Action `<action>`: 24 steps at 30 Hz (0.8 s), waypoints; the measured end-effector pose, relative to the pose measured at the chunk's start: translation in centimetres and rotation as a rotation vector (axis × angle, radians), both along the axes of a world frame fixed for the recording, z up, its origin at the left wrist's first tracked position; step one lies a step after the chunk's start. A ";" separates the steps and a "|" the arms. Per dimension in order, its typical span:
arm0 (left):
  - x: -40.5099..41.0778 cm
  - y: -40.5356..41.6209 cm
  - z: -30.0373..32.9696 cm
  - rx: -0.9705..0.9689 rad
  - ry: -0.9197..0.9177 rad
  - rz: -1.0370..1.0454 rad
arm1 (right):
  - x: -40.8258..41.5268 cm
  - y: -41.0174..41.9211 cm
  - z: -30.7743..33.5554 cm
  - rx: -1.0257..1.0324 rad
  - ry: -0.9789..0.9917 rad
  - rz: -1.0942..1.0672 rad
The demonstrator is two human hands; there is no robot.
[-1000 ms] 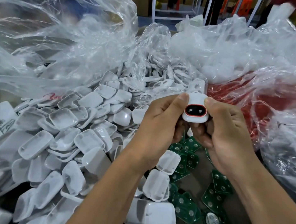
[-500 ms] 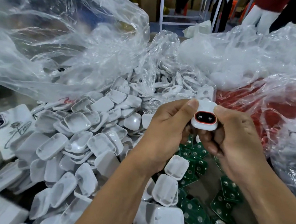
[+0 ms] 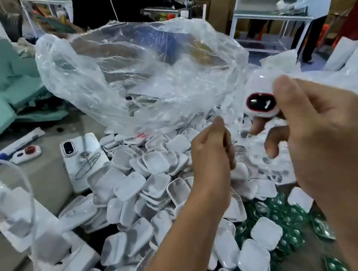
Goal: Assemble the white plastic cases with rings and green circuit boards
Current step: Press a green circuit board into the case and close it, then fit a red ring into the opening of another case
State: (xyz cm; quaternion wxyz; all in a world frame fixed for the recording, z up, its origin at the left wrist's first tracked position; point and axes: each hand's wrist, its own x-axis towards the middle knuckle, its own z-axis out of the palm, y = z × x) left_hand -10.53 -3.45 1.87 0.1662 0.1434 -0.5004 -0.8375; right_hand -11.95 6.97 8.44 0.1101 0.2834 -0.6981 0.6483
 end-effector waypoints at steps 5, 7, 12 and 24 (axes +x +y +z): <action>-0.7 -0.7 -0.1 0.297 -0.001 -0.024 | -3.9 -10.1 4.2 0.120 -0.292 0.194; -0.6 -0.6 0.1 0.293 -0.016 -0.036 | -5.3 -12.7 4.8 0.034 -0.489 0.215; -0.6 -0.9 0.2 0.302 -0.017 -0.034 | -6.9 -13.7 4.3 0.038 -0.572 0.122; -0.4 2.9 -2.3 -0.369 0.020 -0.194 | -2.7 2.9 -2.3 0.085 -0.284 -0.284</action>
